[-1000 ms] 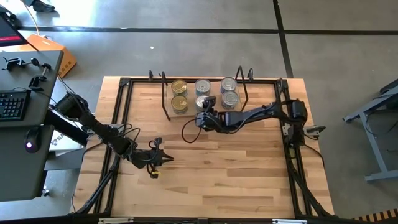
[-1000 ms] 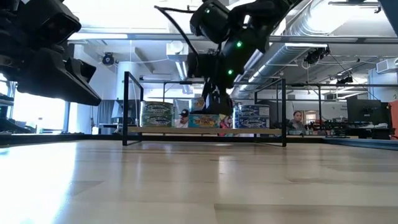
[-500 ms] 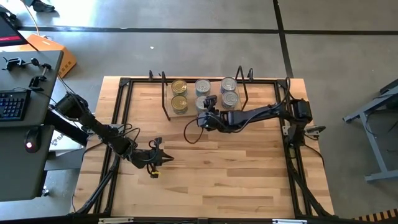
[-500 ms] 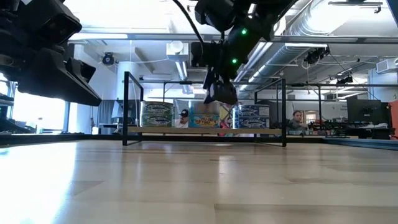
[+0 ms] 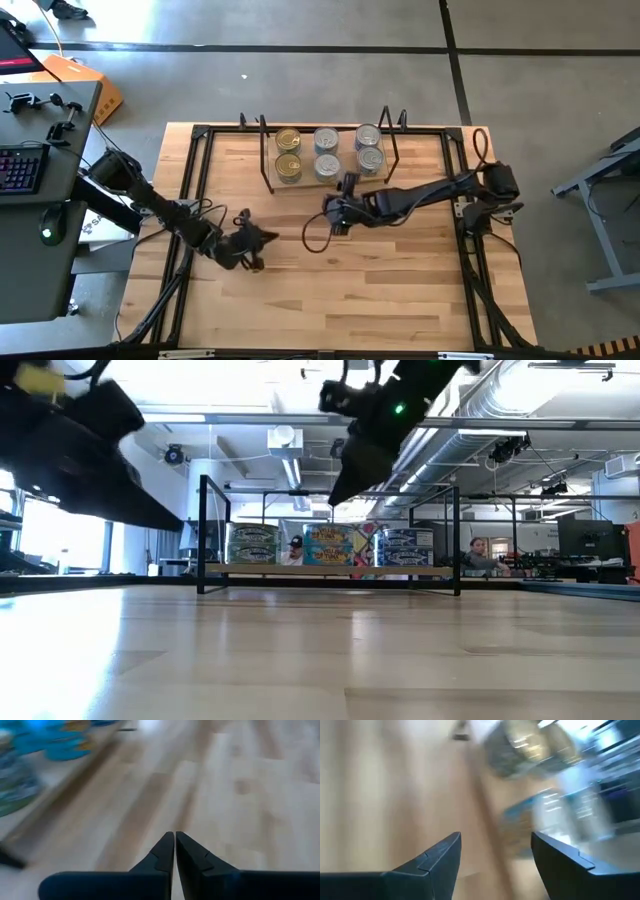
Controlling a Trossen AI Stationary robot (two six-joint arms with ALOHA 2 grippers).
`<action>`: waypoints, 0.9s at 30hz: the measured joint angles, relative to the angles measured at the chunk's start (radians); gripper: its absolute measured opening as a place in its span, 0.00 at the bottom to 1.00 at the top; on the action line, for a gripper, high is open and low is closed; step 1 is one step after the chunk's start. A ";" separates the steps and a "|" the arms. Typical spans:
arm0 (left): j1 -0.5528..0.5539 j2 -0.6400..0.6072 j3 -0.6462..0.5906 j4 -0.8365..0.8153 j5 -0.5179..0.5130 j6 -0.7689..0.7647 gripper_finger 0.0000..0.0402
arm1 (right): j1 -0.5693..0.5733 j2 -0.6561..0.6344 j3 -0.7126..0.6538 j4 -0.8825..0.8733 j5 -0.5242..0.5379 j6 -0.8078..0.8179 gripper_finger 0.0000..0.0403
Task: Stack canned seafood by type on shelf
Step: Adjust the shelf
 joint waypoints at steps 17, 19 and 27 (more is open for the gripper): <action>0.475 -0.043 -0.001 -0.117 0.201 0.143 0.00 | 0.270 -0.055 -0.384 0.022 -0.038 0.739 0.58; 0.522 -0.043 -0.001 -0.112 0.248 0.204 0.00 | 0.295 -0.055 -0.406 0.033 -0.010 0.808 0.58; 0.684 -0.043 -0.001 -0.109 0.350 0.350 0.00 | 0.352 -0.055 -0.456 0.029 0.060 0.936 0.58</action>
